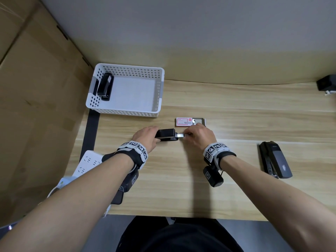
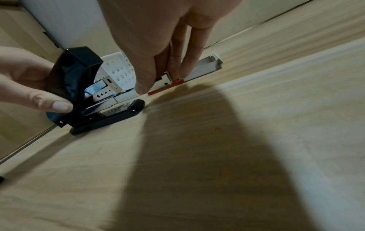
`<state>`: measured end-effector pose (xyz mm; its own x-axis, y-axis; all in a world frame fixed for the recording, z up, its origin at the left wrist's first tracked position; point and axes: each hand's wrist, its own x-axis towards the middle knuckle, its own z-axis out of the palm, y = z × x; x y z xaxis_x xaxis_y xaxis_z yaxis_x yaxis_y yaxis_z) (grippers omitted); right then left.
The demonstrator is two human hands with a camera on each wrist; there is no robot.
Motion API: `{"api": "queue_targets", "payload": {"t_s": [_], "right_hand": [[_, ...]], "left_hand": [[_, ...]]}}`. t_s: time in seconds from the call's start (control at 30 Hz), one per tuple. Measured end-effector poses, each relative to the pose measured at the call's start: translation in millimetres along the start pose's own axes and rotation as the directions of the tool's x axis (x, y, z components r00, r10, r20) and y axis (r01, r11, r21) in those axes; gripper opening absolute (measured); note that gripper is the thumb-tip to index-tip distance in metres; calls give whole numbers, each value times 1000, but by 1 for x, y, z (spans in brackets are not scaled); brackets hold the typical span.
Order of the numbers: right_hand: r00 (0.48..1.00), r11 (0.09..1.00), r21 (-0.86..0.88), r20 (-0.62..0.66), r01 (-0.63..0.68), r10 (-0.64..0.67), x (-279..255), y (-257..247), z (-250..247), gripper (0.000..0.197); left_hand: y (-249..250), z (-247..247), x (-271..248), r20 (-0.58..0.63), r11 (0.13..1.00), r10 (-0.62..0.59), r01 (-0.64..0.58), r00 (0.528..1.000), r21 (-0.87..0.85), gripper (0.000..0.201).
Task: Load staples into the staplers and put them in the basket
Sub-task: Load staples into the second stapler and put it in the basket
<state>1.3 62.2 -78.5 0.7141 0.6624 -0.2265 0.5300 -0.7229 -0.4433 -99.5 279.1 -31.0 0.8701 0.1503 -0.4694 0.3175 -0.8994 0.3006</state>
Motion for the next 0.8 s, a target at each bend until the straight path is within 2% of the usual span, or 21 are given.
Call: {"api": "queue_targets", "payload": {"t_s": [0.17,0.33,0.57,0.7,0.8], "right_hand": [[999,997,54,3,-52,52,-9,5,3,28],[991,986,106,-31,-125,129,-25,17,4,38],[990,982,130,-18,-138,142,-30,17,3,20],[986,982,118,-61,-147,155,-31,10,4,19],[986,980,130,-47,-151,158,-33,8,3,20]], "left_hand": [[0,0,2,9,1000,3,-3,1000,31,16],[4,-3,3,41,988,12,-18,999,153,12],[4,-4,4,62,992,12,-19,998,126,14],[-1,-2,6,60,997,17,-22,998,80,17],[-2,-1,6,53,998,29,-32,998,63,18]]}}
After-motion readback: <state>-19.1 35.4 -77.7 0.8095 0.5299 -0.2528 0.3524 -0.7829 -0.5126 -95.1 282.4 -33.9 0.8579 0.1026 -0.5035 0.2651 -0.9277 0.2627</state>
